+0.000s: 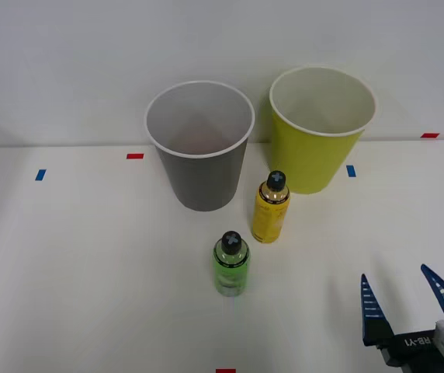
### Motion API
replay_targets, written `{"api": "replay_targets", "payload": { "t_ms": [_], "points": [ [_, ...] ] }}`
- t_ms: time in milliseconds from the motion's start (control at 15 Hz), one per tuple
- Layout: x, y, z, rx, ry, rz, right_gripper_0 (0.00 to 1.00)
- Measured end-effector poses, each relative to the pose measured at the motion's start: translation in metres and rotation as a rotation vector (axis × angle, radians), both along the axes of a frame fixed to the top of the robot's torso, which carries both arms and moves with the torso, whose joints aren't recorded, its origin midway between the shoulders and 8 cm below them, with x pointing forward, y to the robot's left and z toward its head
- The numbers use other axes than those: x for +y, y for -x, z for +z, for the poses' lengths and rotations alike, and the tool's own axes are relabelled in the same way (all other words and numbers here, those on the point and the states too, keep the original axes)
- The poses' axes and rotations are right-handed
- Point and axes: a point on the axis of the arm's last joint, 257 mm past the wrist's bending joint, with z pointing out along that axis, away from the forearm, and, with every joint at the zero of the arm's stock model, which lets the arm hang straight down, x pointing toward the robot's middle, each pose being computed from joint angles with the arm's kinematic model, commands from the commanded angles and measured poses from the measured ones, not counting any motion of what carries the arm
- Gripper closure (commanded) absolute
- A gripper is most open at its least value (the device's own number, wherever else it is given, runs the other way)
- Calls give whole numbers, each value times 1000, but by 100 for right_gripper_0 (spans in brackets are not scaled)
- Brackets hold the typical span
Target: Put cans in the gray bin, plastic bottles in the light green bin
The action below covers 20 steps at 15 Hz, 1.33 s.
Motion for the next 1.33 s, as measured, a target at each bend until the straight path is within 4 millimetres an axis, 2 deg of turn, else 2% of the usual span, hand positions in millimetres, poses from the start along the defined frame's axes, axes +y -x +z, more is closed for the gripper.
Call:
{"api": "replay_targets", "payload": {
  "t_ms": [267, 533, 933, 1333],
  "points": [
    [6, 6, -14, -6, -132, 59, 16],
    [16, 21, -27, 24, -212, 91, 17],
    [17, 45, -56, 106, -207, 76, 17],
    [38, 45, -59, 14, -234, 181, 17]
  ]
}}
